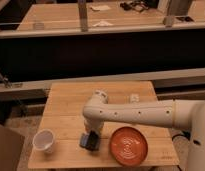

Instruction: Place the eraser on the white sponge

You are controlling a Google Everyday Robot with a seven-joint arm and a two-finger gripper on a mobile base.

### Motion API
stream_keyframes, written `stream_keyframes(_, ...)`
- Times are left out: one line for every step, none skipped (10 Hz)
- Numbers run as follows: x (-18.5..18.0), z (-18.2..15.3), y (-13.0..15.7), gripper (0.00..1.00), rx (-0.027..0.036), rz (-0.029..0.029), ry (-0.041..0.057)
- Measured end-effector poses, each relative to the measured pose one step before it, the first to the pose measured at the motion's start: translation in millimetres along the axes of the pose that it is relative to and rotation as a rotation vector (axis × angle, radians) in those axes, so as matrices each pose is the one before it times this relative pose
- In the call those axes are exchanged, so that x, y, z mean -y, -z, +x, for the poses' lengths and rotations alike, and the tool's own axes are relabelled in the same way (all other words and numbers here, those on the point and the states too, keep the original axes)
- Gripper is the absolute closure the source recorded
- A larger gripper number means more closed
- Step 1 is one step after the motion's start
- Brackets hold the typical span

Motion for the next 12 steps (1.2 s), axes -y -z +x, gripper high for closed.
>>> stream_keyframes(0.97,-0.61,-0.31,0.67,-0.00220,-0.00271,0.00415)
stream_keyframes(0.20,-0.65,-0.22,0.75,-0.00091,-0.00163,0.00171)
stream_keyframes(-1.30,0.20,-0.08,0.82,-0.00263,-0.00262,0.00013)
stream_keyframes(0.41,-1.47,-0.48,0.89,-0.00186,-0.00212,0.00504)
stream_keyframes(1.84,-0.91,-0.24,0.96,-0.00546,-0.00075,0.00633)
stream_keyframes(0.10,0.15,0.17,0.96,-0.00190,-0.00167,0.00204)
stream_keyframes(-0.61,0.17,-0.07,0.93,-0.00099,-0.00351,0.00104)
stream_keyframes(0.19,-0.38,-0.36,0.92,-0.00110,-0.00200,0.00154)
stream_keyframes(1.40,-1.27,-0.25,0.95,-0.00159,-0.00196,0.00266)
stream_keyframes(0.33,0.13,-0.28,0.93,-0.00074,-0.00147,0.00132)
stream_keyframes(-0.76,-0.02,-0.16,0.93,-0.00087,-0.00325,0.00057)
stream_keyframes(1.28,-1.26,-0.42,0.93,-0.00023,-0.00323,0.00353)
